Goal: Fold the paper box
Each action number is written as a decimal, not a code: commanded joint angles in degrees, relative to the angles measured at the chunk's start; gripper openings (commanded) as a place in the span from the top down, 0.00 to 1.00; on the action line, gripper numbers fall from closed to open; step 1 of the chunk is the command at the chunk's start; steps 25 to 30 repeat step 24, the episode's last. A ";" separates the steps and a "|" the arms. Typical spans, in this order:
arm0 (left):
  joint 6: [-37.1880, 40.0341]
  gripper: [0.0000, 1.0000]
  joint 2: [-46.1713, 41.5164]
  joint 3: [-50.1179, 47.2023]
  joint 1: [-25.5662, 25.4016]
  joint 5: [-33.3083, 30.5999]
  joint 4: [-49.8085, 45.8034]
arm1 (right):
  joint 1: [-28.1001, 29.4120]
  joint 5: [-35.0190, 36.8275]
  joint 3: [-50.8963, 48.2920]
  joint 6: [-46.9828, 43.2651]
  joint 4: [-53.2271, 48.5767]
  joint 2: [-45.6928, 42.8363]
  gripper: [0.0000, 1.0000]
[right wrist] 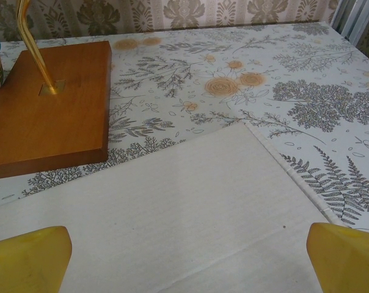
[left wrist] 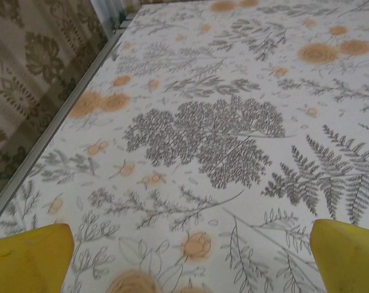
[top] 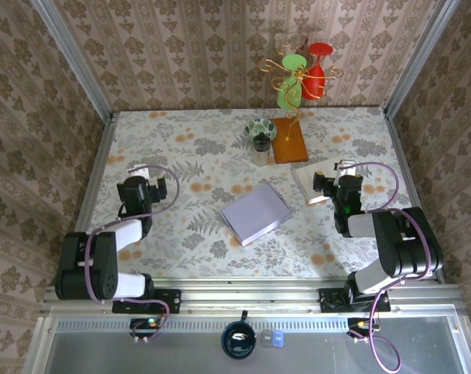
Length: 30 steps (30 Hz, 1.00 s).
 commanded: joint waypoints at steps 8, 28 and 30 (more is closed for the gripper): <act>3.38 0.00 11.50 -6.01 0.89 1.09 29.79 | -0.04 1.63 0.72 -1.13 1.11 0.24 0.00; 2.09 0.00 10.47 -2.65 2.38 3.90 20.96 | 1.15 4.92 -0.17 -1.71 3.19 0.37 0.00; 2.09 0.00 10.47 -2.65 2.38 3.90 20.96 | 1.15 4.92 -0.17 -1.71 3.19 0.37 0.00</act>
